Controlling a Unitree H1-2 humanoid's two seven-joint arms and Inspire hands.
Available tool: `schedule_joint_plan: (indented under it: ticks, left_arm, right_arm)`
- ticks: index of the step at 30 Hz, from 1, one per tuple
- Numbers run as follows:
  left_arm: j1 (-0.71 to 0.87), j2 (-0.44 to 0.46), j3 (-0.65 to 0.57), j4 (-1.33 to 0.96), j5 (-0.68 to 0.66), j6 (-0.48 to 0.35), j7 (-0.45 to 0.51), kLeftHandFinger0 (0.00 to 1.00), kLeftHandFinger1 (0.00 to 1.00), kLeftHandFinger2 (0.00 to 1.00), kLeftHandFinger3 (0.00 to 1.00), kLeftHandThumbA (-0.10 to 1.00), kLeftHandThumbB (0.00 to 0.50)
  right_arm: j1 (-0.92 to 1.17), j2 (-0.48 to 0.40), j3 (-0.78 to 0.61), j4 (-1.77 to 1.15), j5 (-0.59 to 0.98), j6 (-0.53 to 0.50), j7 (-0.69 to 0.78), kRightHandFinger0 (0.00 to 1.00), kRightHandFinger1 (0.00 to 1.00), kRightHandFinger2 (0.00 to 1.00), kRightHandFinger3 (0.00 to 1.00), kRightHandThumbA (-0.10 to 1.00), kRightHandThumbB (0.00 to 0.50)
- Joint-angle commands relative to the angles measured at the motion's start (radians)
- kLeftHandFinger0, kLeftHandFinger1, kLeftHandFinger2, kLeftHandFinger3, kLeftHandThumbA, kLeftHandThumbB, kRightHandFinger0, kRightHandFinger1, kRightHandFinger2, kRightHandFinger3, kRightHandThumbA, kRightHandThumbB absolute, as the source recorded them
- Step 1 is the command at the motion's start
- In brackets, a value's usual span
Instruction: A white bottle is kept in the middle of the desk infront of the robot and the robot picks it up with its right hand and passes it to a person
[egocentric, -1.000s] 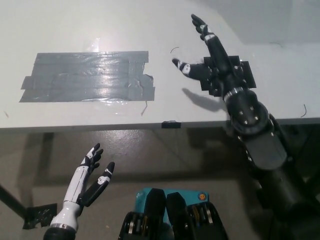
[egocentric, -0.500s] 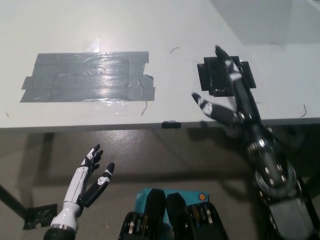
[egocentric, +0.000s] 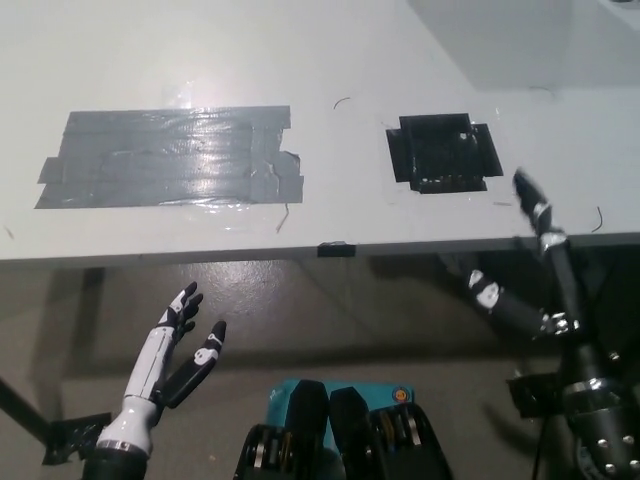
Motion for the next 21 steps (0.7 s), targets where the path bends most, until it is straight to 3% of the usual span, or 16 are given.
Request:
schedule_joint_plan:
  ticks: [1, 3, 5, 7, 21]
  left_arm:
    - [-0.024, 0.022, 0.000, -0.025, 0.008, -0.019, -0.007, 1.00, 1.00, 1.00, 1.00, 0.64, 0.000]
    - [-0.027, 0.022, 0.003, -0.026, 0.004, -0.015, -0.008, 1.00, 1.00, 1.00, 1.00, 0.65, 0.004]
    - [-0.031, 0.019, 0.001, -0.024, 0.002, -0.015, -0.011, 1.00, 1.00, 1.00, 1.00, 0.65, 0.008]
    - [-0.038, 0.016, -0.002, -0.021, 0.005, -0.013, -0.010, 1.00, 1.00, 1.00, 1.00, 0.66, 0.001]
    - [-0.042, 0.018, 0.001, -0.024, 0.006, -0.012, -0.011, 1.00, 1.00, 1.00, 1.00, 0.66, 0.000]
  right_arm:
    - [-0.034, 0.021, -0.013, 0.129, 0.038, -0.119, -0.016, 1.00, 1.00, 1.00, 1.00, 0.65, 0.196]
    - [-0.046, 0.019, -0.004, 0.207, 0.030, -0.119, -0.006, 1.00, 1.00, 1.00, 1.00, 0.66, 0.179]
    - [-0.045, 0.015, 0.002, 0.217, 0.023, -0.108, 0.001, 1.00, 1.00, 1.00, 1.00, 0.63, 0.196]
    - [-0.048, 0.011, 0.008, 0.221, 0.026, -0.101, 0.017, 1.00, 1.00, 1.00, 1.00, 0.68, 0.187]
    - [-0.057, 0.001, 0.032, 0.231, 0.022, -0.074, 0.051, 1.00, 1.00, 1.00, 1.00, 0.68, 0.179]
